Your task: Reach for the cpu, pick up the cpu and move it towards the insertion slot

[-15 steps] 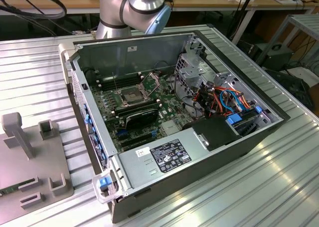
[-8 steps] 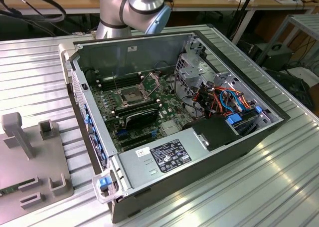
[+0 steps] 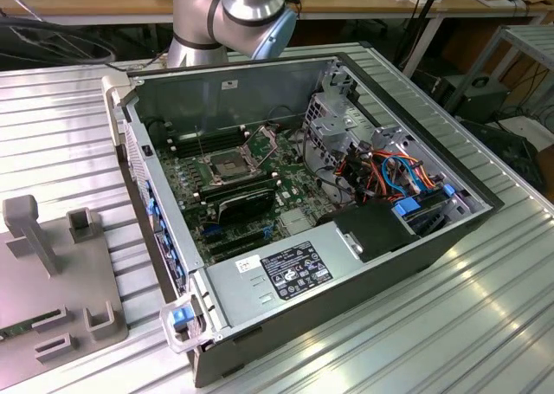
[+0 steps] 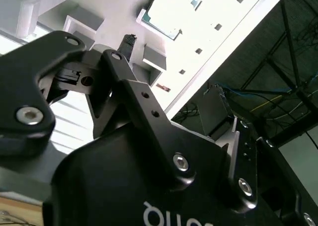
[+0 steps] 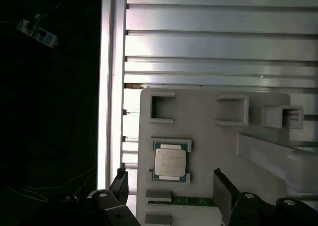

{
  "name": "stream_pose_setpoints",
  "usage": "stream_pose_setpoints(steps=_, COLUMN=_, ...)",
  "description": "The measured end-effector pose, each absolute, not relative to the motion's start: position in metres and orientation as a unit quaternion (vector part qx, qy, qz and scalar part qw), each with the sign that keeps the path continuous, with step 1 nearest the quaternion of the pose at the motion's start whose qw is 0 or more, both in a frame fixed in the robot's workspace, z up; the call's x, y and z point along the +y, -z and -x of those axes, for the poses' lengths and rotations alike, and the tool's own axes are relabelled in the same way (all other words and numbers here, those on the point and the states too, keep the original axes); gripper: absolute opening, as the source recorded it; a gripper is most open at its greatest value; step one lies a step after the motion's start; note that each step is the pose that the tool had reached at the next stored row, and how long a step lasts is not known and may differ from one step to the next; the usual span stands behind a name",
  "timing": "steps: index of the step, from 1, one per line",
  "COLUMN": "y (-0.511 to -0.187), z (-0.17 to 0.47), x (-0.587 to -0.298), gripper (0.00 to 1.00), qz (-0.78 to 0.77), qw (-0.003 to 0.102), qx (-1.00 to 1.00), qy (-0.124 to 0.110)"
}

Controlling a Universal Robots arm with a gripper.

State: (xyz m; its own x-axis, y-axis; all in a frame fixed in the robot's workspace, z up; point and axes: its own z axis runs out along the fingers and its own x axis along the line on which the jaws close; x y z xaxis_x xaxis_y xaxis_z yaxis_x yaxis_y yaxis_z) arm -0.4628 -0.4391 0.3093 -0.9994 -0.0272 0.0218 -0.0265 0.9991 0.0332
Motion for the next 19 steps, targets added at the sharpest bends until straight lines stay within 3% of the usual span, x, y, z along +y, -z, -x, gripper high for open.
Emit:
stream_pose_setpoints(steps=6, y=-0.293, z=0.463, x=-0.44, gripper=0.78, qz=-0.012, qw=-0.001, qx=-1.0, qy=0.016)
stream_pose_setpoints(steps=9, y=-0.273, z=0.47, x=-0.441, gripper=0.78, qz=-0.003, qw=-0.002, qx=-1.0, qy=0.016)
stream_pose_setpoints(steps=19, y=-0.25, z=0.47, x=-0.441, gripper=0.78, qz=0.0, qw=-0.003, qx=-1.0, qy=0.016)
